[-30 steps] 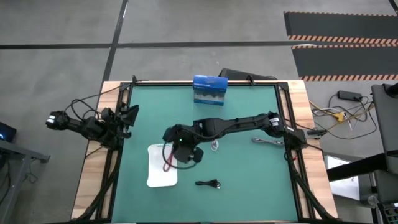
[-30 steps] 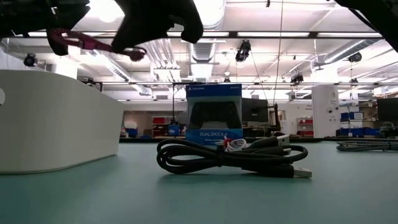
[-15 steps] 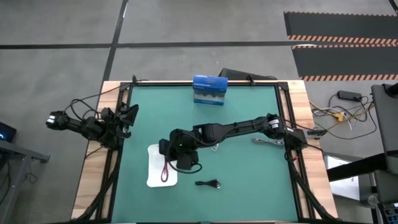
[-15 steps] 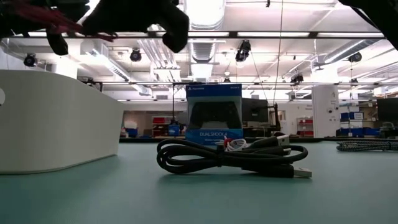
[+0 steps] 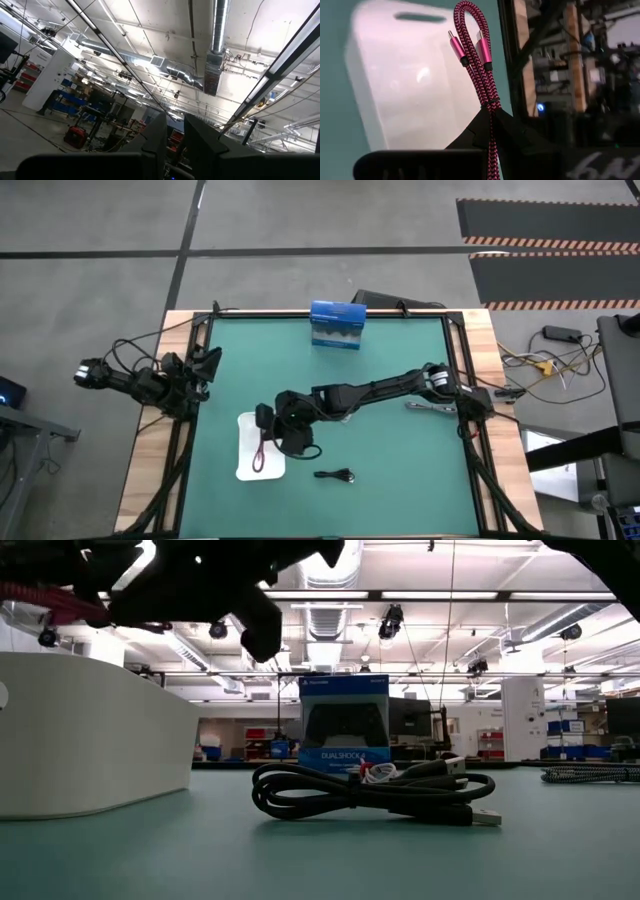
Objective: Pick and place USB-C Cables
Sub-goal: Put the pink charger cable into the white bin
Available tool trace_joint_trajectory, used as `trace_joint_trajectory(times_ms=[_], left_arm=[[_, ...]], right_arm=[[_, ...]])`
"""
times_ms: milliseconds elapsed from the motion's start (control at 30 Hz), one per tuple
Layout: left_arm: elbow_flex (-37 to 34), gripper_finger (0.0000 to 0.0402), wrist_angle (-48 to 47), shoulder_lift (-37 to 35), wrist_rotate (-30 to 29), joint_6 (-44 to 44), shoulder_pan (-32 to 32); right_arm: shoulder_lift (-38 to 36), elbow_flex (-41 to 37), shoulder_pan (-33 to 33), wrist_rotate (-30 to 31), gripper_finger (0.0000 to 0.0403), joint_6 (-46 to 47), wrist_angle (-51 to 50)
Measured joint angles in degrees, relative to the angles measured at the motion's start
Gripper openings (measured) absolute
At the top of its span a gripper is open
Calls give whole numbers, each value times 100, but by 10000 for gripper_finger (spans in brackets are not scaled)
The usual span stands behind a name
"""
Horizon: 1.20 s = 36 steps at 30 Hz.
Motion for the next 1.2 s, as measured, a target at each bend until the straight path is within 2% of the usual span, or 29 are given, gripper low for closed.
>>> trace_joint_trajectory(times_ms=[400, 1200], left_arm=[[0, 52, 2, 0, 2, 0, 0], [0, 52, 4, 0, 2, 1, 0]], right_arm=[[-2, -754, 0, 29, 8, 376, 1167], [-1, -884, -2, 27, 9, 414, 1191]])
